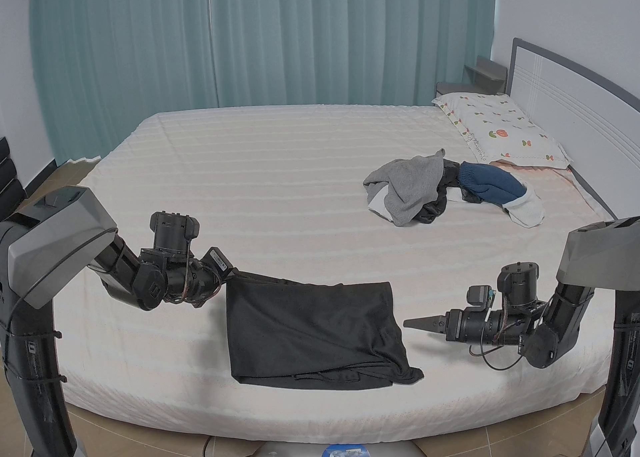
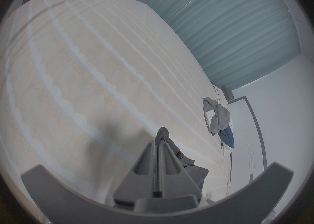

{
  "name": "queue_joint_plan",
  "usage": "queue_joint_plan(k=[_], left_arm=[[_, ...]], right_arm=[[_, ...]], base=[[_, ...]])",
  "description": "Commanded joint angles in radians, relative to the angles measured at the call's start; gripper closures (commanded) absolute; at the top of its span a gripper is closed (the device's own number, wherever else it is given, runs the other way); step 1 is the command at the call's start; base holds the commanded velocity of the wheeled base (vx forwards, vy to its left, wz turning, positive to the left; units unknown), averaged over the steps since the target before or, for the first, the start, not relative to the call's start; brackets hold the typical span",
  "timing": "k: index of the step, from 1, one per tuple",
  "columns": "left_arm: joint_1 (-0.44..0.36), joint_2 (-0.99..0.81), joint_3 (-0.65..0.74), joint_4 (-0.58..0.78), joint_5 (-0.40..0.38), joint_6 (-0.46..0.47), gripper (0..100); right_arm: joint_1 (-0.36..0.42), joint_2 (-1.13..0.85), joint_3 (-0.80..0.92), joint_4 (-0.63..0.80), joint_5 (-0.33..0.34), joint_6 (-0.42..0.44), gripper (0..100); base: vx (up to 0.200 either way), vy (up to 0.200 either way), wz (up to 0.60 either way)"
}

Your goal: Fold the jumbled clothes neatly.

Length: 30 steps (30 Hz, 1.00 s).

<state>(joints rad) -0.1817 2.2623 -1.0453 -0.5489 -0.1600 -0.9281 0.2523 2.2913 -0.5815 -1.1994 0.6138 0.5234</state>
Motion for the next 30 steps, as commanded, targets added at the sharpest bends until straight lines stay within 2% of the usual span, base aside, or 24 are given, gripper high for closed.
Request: queue_joint_plan(k=[1,6,8,12,15,19,30], left_arm=[[0.014,0.045,-0.012,0.001,-0.003,0.002,100],[0.008,0.051,-0.019,0.015,-0.003,0.005,100],[0.008,0.052,-0.025,0.017,-0.004,0.003,100],[0.007,0.052,-0.025,0.018,-0.004,0.003,100],[0.007,0.056,-0.025,0.018,-0.003,0.005,100],[0.005,0.057,-0.025,0.018,-0.003,0.005,100],[0.005,0.057,-0.024,0.018,-0.003,0.005,100]], right_arm=[[0.013,0.076,-0.143,0.038,-0.011,0.056,0],[0.058,0.125,-0.276,0.121,-0.052,0.060,0],[0.088,0.163,-0.388,0.201,-0.086,0.066,0],[0.120,0.215,-0.525,0.299,-0.112,0.115,0],[0.123,0.269,-0.604,0.317,-0.172,0.115,0],[0.114,0.300,-0.652,0.320,-0.212,0.113,0],[0.094,0.275,-0.661,0.319,-0.223,0.113,0]], base=[[0.000,0.000,0.00],[0.000,0.000,0.00],[0.000,0.000,0.00],[0.000,0.000,0.00],[0.000,0.000,0.00],[0.000,0.000,0.00],[0.000,0.000,0.00]])
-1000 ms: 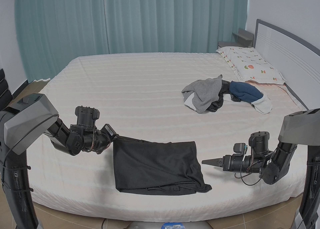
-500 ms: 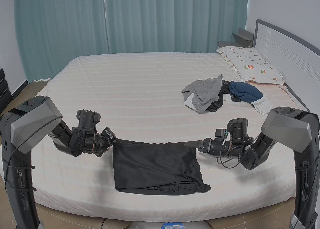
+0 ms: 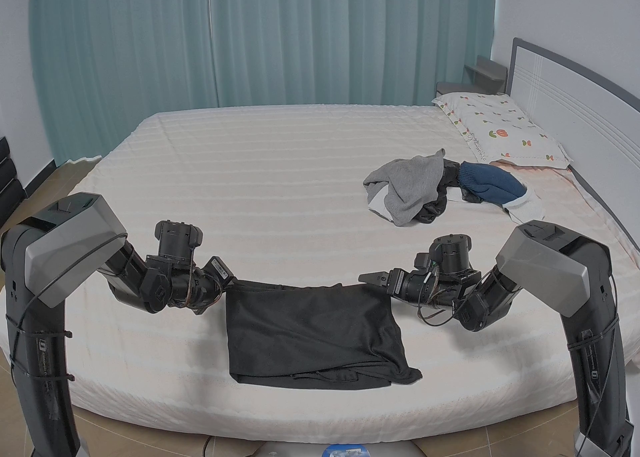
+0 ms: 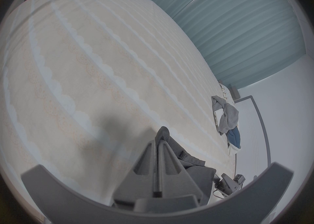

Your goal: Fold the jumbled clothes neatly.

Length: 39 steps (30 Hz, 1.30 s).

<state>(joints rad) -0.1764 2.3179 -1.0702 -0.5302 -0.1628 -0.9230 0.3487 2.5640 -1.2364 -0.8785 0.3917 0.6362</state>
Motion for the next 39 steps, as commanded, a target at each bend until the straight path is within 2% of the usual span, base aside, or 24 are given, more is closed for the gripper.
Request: queue_joint_plan(k=[1,7,12,21,22,27,30,31,32,36,39], left_arm=[[0.000,0.002,0.001,-0.001,0.000,0.001,100],[-0.003,0.009,0.001,-0.002,0.006,0.006,100],[-0.008,0.014,0.004,-0.002,0.014,0.032,100],[-0.014,0.015,0.010,-0.002,0.020,0.042,100],[-0.014,0.015,0.009,-0.002,0.020,0.042,100],[-0.012,0.015,0.009,-0.002,0.020,0.046,100],[-0.014,0.015,0.010,-0.001,0.020,0.046,100],[-0.012,0.015,0.010,-0.002,0.020,0.046,100],[-0.014,0.015,0.010,-0.002,0.020,0.046,100],[-0.014,0.015,0.012,-0.002,0.020,0.046,100],[-0.014,0.015,0.012,-0.002,0.020,0.046,100]], right_arm=[[-0.002,0.002,-0.008,-0.002,-0.001,0.000,100],[-0.008,0.012,-0.023,-0.002,-0.011,0.002,100],[-0.030,0.010,-0.064,-0.004,-0.050,0.005,100],[-0.019,0.004,-0.046,-0.005,-0.053,0.003,100],[-0.019,0.002,-0.046,-0.005,-0.051,0.002,0],[-0.025,-0.022,-0.014,-0.014,-0.051,0.002,0],[-0.033,-0.151,0.160,-0.014,-0.022,-0.006,0],[-0.033,-0.156,0.166,-0.014,-0.020,-0.006,0],[-0.033,-0.212,0.250,-0.014,0.013,-0.006,0],[-0.020,-0.312,0.431,-0.013,0.055,-0.012,0],[-0.007,-0.343,0.540,-0.016,0.072,-0.058,0]], base=[[0.000,0.000,0.00],[0.000,0.000,0.00],[0.000,0.000,0.00],[0.000,0.000,0.00],[0.000,0.000,0.00],[0.000,0.000,0.00],[0.000,0.000,0.00],[0.000,0.000,0.00],[0.000,0.000,0.00],[0.000,0.000,0.00],[0.000,0.000,0.00]])
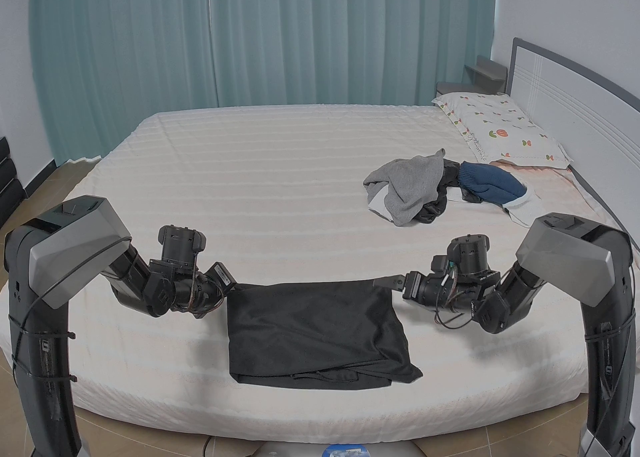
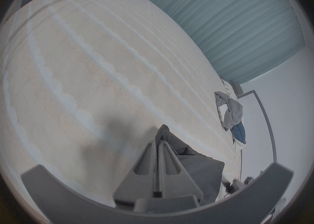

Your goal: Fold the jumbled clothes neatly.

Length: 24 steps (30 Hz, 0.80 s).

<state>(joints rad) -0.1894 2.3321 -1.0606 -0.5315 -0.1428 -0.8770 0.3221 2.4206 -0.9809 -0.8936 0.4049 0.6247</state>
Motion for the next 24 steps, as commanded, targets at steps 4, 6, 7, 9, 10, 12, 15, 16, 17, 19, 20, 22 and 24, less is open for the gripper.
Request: queue_joint_plan(k=[4,6,7,9,10,12,15,16,17,19,20,22,24], left_arm=[[-0.001,0.001,0.002,0.001,0.000,0.000,100],[-0.001,0.001,0.002,0.001,0.000,0.000,100],[-0.001,0.001,0.002,0.001,0.000,0.000,100],[-0.001,0.001,0.002,0.001,0.000,0.000,100],[-0.001,0.001,0.002,0.001,0.000,0.000,100],[-0.001,0.001,0.002,0.001,0.000,0.000,100],[-0.001,0.001,0.002,0.001,0.000,0.000,100],[-0.001,0.001,0.002,0.001,0.000,0.000,100],[-0.001,0.001,0.002,0.001,0.000,0.000,100],[-0.001,0.001,0.002,0.001,0.000,0.000,100],[-0.001,0.001,0.002,0.001,0.000,0.000,100],[-0.001,0.001,0.002,-0.001,0.000,0.000,100],[-0.001,0.001,0.001,0.001,0.000,0.000,100]], right_arm=[[0.029,-0.192,0.376,-0.004,0.065,-0.109,0],[0.034,-0.190,0.390,-0.004,0.066,-0.111,0],[0.034,-0.187,0.393,-0.005,0.069,-0.111,0],[0.035,-0.187,0.393,-0.004,0.072,-0.112,0],[0.035,-0.187,0.392,-0.004,0.072,-0.111,0],[0.043,-0.184,0.384,-0.002,0.072,-0.108,100],[0.058,-0.175,0.381,-0.001,0.068,-0.106,100],[0.064,-0.175,0.383,-0.002,0.066,-0.105,100],[0.064,-0.175,0.383,-0.002,0.066,-0.105,100],[0.068,-0.181,0.392,-0.001,0.063,-0.106,100],[0.068,-0.192,0.403,0.007,0.061,-0.111,100],[0.068,-0.212,0.427,0.004,0.061,-0.114,100],[0.064,-0.227,0.444,0.002,0.061,-0.115,100]], base=[[0.000,0.000,0.00],[0.000,0.000,0.00],[0.000,0.000,0.00],[0.000,0.000,0.00],[0.000,0.000,0.00],[0.000,0.000,0.00],[0.000,0.000,0.00],[0.000,0.000,0.00],[0.000,0.000,0.00],[0.000,0.000,0.00],[0.000,0.000,0.00],[0.000,0.000,0.00],[0.000,0.000,0.00]])
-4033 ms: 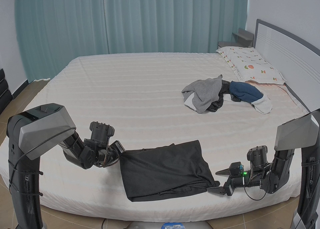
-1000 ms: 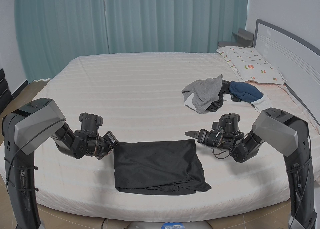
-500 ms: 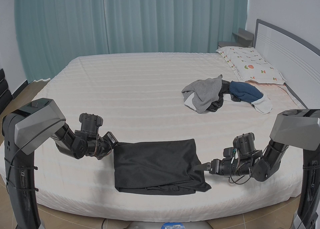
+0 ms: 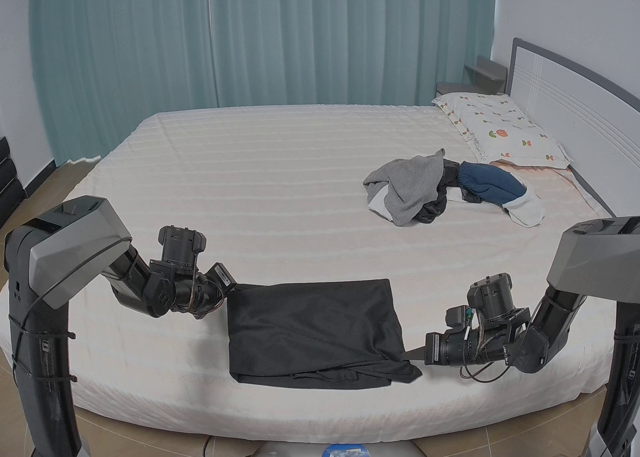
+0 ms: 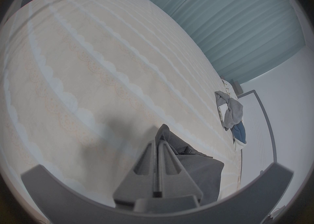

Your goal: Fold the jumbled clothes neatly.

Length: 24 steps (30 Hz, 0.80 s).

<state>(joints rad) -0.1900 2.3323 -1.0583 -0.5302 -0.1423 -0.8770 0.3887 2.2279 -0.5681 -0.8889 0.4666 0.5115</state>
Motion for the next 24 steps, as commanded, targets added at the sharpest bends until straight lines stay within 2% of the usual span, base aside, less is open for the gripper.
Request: queue_joint_plan(k=[1,8,15,24], left_arm=[[0.000,0.001,-0.002,-0.001,0.000,0.000,100],[0.000,0.002,-0.002,-0.001,0.000,0.009,100],[0.000,0.009,0.000,0.003,0.001,0.038,100],[0.000,0.009,-0.002,0.007,0.000,0.039,100]], right_arm=[[-0.004,-0.040,0.037,-0.004,0.000,-0.002,100],[-0.028,-0.060,0.089,-0.005,0.000,-0.076,100],[-0.045,-0.059,0.086,-0.010,0.003,-0.087,100],[-0.041,-0.050,0.097,-0.036,0.006,-0.140,100]], base=[[0.000,0.000,0.00],[0.000,0.000,0.00],[0.000,0.000,0.00],[0.000,0.000,0.00]])
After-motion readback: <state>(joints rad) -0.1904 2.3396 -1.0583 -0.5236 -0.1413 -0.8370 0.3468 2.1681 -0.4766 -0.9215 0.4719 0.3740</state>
